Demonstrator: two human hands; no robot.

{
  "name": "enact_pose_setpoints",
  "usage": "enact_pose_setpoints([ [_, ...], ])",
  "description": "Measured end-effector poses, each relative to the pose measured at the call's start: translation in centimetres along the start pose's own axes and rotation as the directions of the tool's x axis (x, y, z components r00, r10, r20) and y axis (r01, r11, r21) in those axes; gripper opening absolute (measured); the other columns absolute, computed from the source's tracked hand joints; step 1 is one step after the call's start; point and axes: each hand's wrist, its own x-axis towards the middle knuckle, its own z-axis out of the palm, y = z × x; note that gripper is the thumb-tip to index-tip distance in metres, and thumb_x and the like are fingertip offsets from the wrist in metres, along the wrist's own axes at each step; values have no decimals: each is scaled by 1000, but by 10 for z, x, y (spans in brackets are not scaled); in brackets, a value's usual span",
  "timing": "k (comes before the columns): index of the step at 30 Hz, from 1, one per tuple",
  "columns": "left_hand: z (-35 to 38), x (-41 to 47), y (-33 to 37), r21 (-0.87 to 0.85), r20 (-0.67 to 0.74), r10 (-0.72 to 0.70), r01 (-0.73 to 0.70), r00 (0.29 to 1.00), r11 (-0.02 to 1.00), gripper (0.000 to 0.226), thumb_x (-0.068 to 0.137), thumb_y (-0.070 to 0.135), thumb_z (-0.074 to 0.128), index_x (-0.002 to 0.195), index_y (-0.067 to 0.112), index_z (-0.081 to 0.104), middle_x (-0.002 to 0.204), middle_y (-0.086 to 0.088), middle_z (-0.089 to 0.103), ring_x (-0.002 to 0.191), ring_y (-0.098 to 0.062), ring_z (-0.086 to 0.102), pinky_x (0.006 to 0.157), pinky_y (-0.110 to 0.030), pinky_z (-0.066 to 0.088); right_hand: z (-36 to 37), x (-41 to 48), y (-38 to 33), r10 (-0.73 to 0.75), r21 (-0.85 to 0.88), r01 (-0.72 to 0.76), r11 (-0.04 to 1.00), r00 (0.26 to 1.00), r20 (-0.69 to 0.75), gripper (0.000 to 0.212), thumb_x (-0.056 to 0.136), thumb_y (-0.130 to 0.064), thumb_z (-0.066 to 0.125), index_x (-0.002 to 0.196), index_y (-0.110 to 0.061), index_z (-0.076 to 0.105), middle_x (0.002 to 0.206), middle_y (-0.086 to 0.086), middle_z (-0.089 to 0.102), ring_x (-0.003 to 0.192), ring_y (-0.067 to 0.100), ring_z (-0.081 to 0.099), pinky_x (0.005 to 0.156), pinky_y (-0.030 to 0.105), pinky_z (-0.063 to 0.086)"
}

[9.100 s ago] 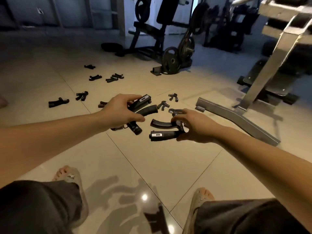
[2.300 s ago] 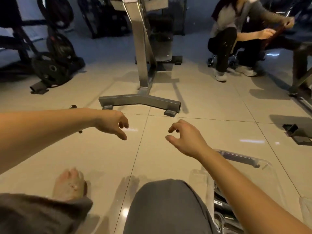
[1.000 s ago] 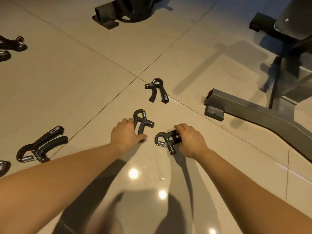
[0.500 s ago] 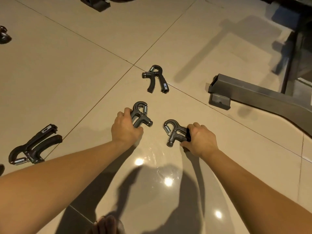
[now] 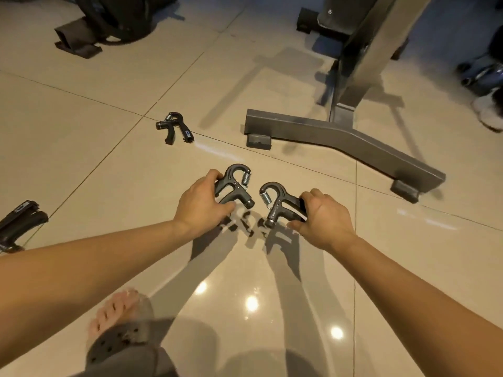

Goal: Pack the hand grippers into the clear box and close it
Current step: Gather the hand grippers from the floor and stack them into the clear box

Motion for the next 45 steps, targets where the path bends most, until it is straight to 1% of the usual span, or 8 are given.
enact_pose_setpoints([
  [3, -2, -43, 55, -17, -3, 92, -92, 996, 996, 54, 76, 41, 77, 119, 27, 49, 97, 3, 62, 84, -23, 59, 73, -38, 48, -33, -59, 33, -7, -43, 5, 999, 999, -52, 50, 81, -59, 71, 114, -23, 58, 104, -4, 56, 94, 20, 56, 74, 36, 49],
  [10, 1, -151, 175, -23, 47, 232, -231, 972, 973, 50, 74, 41, 80, 114, 34, 50, 88, 12, 62, 75, -9, 61, 64, -31, 44, -97, -205, 126, -64, -197, 50, 979, 996, -65, 50, 82, -57, 72, 114, -22, 55, 103, -4, 55, 90, 21, 54, 69, 35, 46],
  [15, 27, -226, 257, -11, 93, 305, -305, 948, 952, 49, 73, 42, 81, 112, 36, 52, 89, 8, 65, 74, -12, 63, 67, -33, 52, -112, -312, 206, -39, -232, 23, 972, 997, -62, 49, 83, -57, 71, 114, -22, 55, 104, -4, 55, 89, 20, 53, 72, 37, 48],
  [20, 78, -297, 327, -66, 142, 324, -318, 935, 946, 51, 74, 39, 83, 115, 33, 53, 88, 9, 66, 74, -11, 66, 65, -28, 53, -106, -403, 288, 45, -200, -55, 978, 997, -57, 53, 80, -59, 73, 115, -24, 56, 103, -6, 55, 88, 17, 54, 76, 39, 53],
  [27, 168, -381, 409, -113, 184, 323, -307, 928, 945, 51, 71, 41, 82, 112, 34, 53, 91, 11, 66, 79, -13, 65, 75, -38, 57, -90, -497, 400, 132, -172, -136, 976, 991, -35, 56, 79, -59, 72, 118, -23, 57, 102, -5, 56, 88, 17, 56, 76, 39, 55],
  [32, 217, -428, 459, -103, 190, 302, -287, 934, 952, 49, 70, 41, 82, 110, 35, 54, 91, 12, 65, 79, -13, 65, 74, -38, 57, -83, -554, 468, 226, -86, -227, 970, 974, -23, 53, 80, -56, 73, 118, -23, 57, 104, -4, 57, 89, 18, 57, 76, 36, 54],
  [37, 253, -441, 493, -94, 219, 302, -288, 928, 953, 52, 72, 40, 82, 114, 31, 54, 93, 13, 64, 77, -11, 65, 69, -33, 56, -54, -584, 503, 289, -4, -289, 957, 957, 14, 49, 78, -55, 75, 112, -25, 57, 105, -4, 58, 89, 17, 57, 76, 36, 55],
  [45, 309, -446, 466, -253, 306, 262, -187, 915, 949, 45, 74, 35, 84, 110, 33, 57, 91, 11, 66, 74, -8, 65, 62, -27, 52, 14, -578, 511, 365, 85, -370, 925, 928, 74, 53, 76, -55, 77, 113, -23, 58, 101, -6, 54, 88, 18, 57, 73, 38, 53],
])
